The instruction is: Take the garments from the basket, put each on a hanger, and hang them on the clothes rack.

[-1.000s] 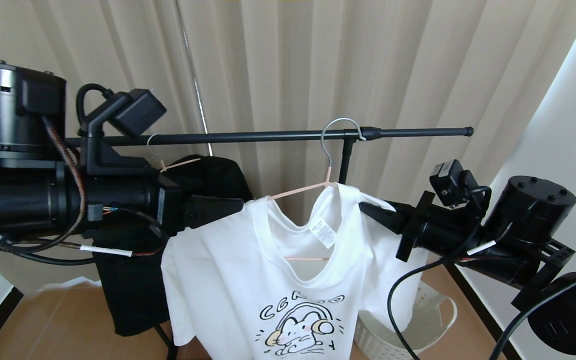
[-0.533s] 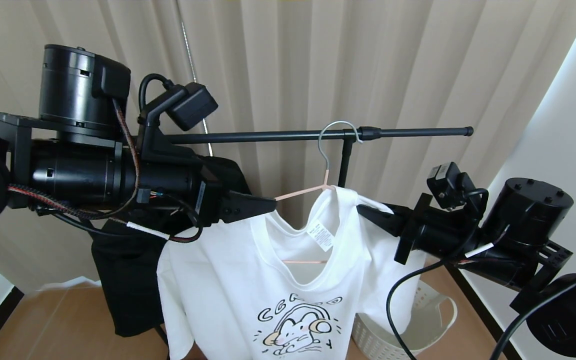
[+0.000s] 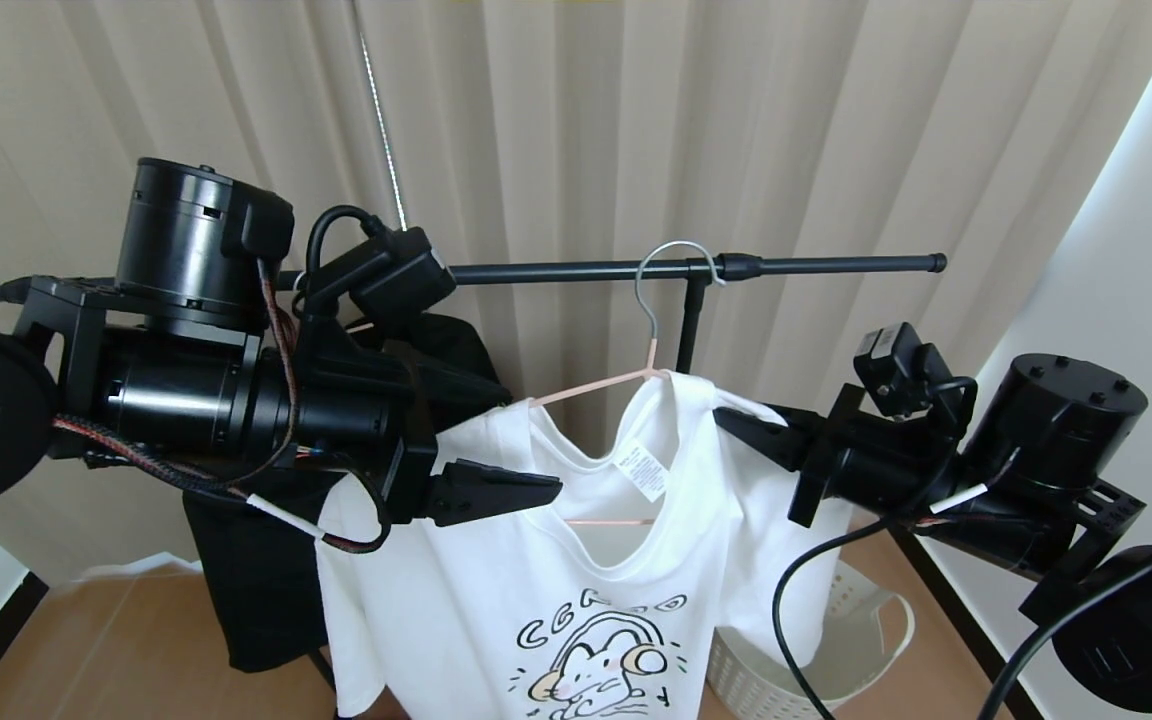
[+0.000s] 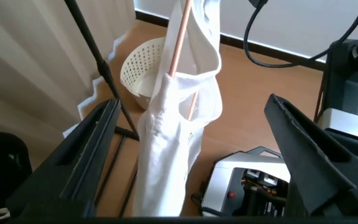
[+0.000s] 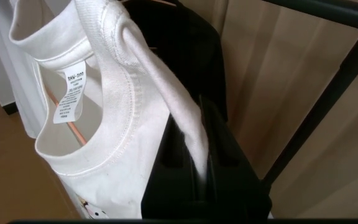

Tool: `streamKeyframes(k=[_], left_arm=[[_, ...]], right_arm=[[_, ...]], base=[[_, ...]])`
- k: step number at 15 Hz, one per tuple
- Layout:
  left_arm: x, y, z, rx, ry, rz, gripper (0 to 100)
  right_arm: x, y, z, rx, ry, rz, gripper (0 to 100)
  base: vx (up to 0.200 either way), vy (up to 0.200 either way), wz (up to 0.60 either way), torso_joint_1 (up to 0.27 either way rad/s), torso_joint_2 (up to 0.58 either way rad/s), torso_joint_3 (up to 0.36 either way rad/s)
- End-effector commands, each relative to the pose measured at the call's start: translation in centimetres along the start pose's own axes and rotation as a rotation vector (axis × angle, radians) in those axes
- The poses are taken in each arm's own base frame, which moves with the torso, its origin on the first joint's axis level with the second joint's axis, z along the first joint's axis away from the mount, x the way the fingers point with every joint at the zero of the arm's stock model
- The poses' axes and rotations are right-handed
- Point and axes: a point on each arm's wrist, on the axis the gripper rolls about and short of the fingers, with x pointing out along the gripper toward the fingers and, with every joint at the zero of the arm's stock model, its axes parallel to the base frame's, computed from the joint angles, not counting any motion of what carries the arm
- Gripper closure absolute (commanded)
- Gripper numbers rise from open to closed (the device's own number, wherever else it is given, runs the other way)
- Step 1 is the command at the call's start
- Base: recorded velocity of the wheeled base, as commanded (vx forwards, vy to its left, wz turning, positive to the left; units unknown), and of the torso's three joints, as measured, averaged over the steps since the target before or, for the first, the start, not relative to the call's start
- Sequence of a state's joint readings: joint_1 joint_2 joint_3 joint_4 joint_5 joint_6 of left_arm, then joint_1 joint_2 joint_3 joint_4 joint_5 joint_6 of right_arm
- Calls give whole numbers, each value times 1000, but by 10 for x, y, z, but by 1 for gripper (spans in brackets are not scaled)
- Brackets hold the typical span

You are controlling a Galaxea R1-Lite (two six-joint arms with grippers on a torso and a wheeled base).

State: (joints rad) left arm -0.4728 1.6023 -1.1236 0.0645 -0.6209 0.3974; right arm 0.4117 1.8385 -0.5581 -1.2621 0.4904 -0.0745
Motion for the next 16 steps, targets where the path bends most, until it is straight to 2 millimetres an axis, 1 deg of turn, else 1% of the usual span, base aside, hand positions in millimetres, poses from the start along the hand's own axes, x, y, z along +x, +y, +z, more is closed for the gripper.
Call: streamKeyframes(k=[1,6,9,11,13,16], left_arm=[[0,1,2,4,-8,-3,0],[3,2,1,-1,-2,-10,0],[11,-3,1,0,10,-34,0],[14,-2,8,13,-2,-38,0],[20,-1,15,3,27,-54,0],[20,-1,26,-11,80,-33,0]], right_arm=[[2,4,-1,-1,2,12,100],[3,7,1,-5,-3,21,100],[3,7,3,-8,-8,22,100],[3,7,2,-8,-7,22,100],[4,7,2,-9,-6,22,100],[4,6,5,-15,-16,20,100]], base=[[0,0,0,0,0,0],[0,0,0,0,0,0],[0,0,0,0,0,0],[0,0,0,0,0,0],[0,0,0,0,0,0],[0,0,0,0,0,0]])
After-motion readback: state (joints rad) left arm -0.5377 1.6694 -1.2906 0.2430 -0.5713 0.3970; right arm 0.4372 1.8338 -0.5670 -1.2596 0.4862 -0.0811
